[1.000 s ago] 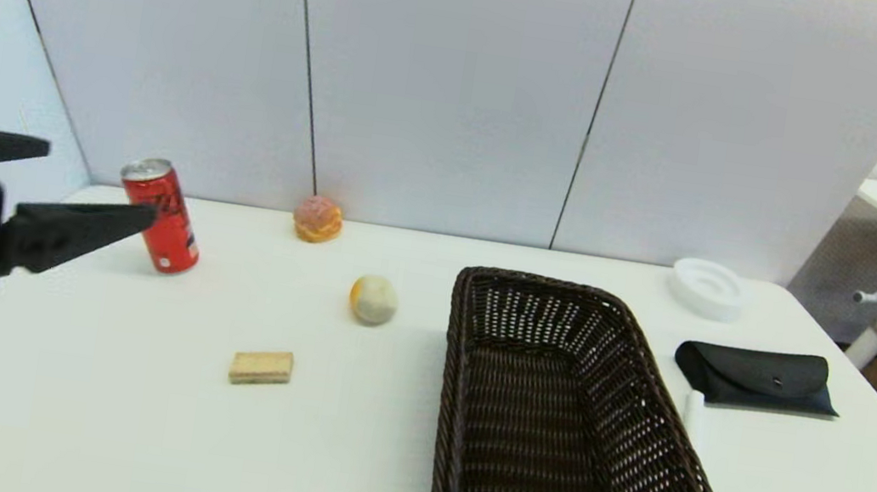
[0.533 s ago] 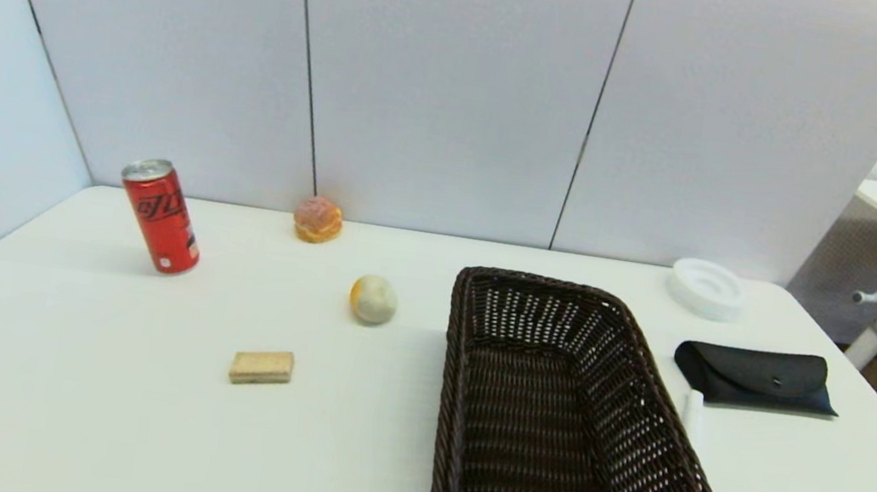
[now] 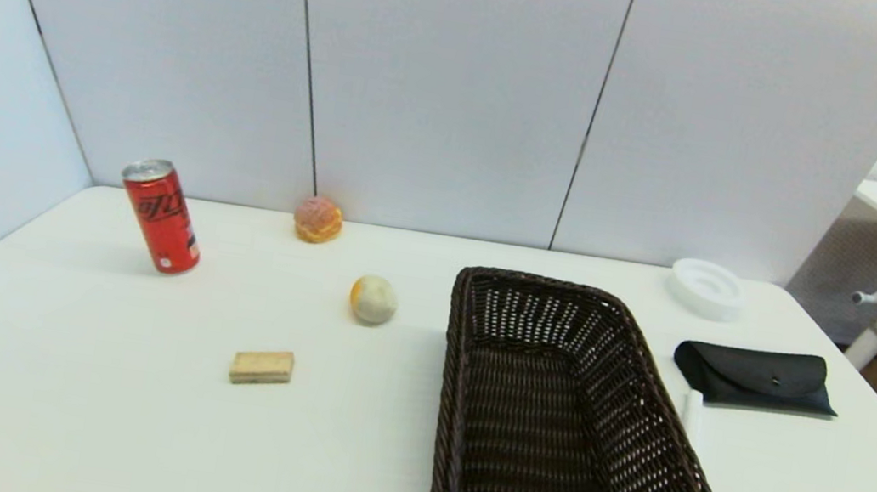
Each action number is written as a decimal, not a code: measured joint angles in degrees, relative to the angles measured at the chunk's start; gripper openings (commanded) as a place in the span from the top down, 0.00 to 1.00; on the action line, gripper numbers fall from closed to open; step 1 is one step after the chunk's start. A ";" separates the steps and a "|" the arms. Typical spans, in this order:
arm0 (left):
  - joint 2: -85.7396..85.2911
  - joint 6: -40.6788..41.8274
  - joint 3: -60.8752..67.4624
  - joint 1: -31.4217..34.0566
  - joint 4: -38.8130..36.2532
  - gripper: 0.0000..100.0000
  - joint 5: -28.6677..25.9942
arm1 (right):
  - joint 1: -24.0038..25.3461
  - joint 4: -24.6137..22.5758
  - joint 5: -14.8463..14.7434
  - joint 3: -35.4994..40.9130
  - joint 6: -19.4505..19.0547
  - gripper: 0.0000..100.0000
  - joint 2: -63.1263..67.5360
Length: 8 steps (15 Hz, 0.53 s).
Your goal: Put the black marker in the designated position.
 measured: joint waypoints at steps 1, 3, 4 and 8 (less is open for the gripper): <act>-0.26 -0.22 0.77 0.71 -0.55 0.00 0.00 | 0.00 -0.02 0.00 0.00 -0.02 0.00 0.00; -0.50 -0.63 1.84 2.00 -1.41 0.00 0.05 | 0.00 0.00 0.00 0.00 -0.02 0.00 0.00; -0.59 -1.12 2.04 3.02 -1.35 0.00 0.02 | 0.00 0.00 0.01 0.00 -0.05 0.00 0.00; -1.66 -3.11 6.73 6.00 -3.32 0.00 0.00 | 0.00 -0.02 0.00 0.00 -0.02 0.00 0.00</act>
